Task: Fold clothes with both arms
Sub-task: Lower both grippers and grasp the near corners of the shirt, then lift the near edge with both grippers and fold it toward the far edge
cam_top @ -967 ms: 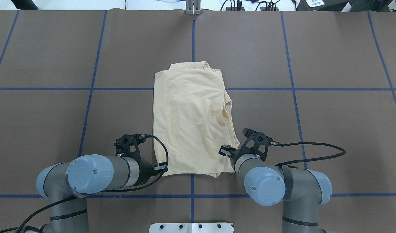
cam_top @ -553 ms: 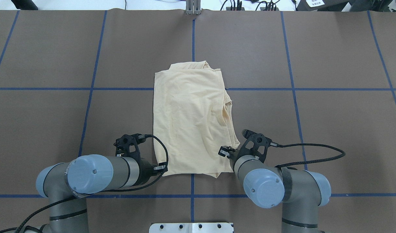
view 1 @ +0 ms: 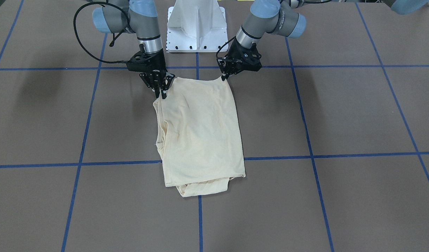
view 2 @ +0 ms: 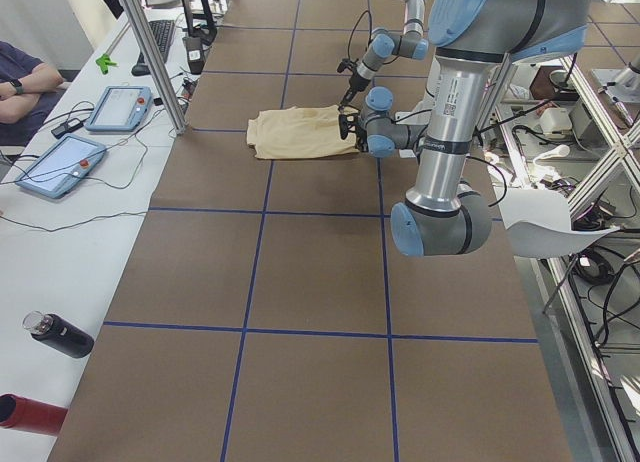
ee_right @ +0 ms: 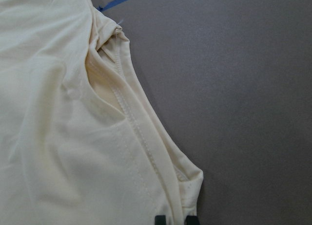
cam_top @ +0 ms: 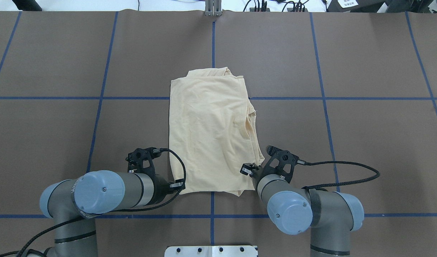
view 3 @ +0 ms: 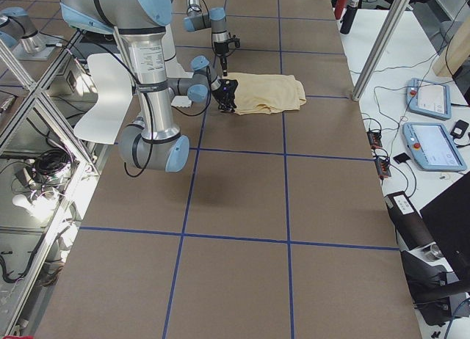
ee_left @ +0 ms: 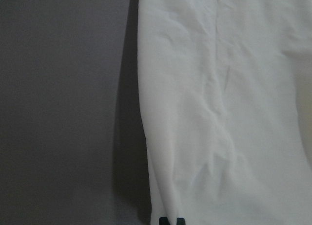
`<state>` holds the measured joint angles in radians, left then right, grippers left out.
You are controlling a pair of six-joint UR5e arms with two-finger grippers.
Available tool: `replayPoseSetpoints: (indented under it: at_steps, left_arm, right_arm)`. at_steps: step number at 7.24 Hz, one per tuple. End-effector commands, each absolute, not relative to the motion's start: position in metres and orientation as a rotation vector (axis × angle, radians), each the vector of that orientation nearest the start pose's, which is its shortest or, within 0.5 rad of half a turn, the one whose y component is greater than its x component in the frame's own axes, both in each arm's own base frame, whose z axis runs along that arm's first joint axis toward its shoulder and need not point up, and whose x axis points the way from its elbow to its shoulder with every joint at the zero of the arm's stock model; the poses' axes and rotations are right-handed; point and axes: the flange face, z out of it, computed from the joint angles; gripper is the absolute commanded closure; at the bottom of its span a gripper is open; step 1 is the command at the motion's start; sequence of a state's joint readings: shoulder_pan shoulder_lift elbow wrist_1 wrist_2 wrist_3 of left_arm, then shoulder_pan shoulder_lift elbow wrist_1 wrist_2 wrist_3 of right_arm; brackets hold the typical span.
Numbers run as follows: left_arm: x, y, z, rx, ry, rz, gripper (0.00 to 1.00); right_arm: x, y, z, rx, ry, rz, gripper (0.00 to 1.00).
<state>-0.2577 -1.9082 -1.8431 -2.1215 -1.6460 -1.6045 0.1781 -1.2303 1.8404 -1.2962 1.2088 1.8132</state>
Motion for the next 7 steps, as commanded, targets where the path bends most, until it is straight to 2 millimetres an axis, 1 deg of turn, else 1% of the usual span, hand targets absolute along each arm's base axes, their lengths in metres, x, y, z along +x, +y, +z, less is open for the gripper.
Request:
replayPoseSetpoints:
  at_steps: [1,2,3,4,5,6,7]
  left_arm:
    - [0.540,-0.273,0.285,0.065,1.166,-0.213,1.00]
    - [0.540,-0.272,0.284,0.065,1.169,-0.212,1.00]
    - [0.532,-0.270,0.274,0.067,1.190,-0.209,1.00]
    - [0.521,-0.266,0.260,0.065,1.194,-0.204,1.00]
    - [0.499,-0.254,0.231,0.057,1.217,-0.190,1.00]
    - [0.478,-0.228,0.205,0.030,1.217,-0.160,1.00]
    - [0.448,-0.208,0.176,0.012,1.237,-0.134,1.00]
  right_arm:
    - [-0.561,-0.269,0.321,0.320,-0.896,0.547,1.00]
    - [-0.560,-0.270,0.319,0.320,-0.899,0.549,1.00]
    - [-0.555,-0.273,0.313,0.322,-0.912,0.554,1.00]
    - [-0.542,-0.273,0.303,0.323,-0.937,0.560,1.00]
    - [-0.516,-0.266,0.289,0.316,-0.973,0.561,1.00]
    - [-0.490,-0.241,0.277,0.292,-1.018,0.532,1.00]
    - [-0.461,-0.222,0.262,0.277,-1.028,0.507,1.00]
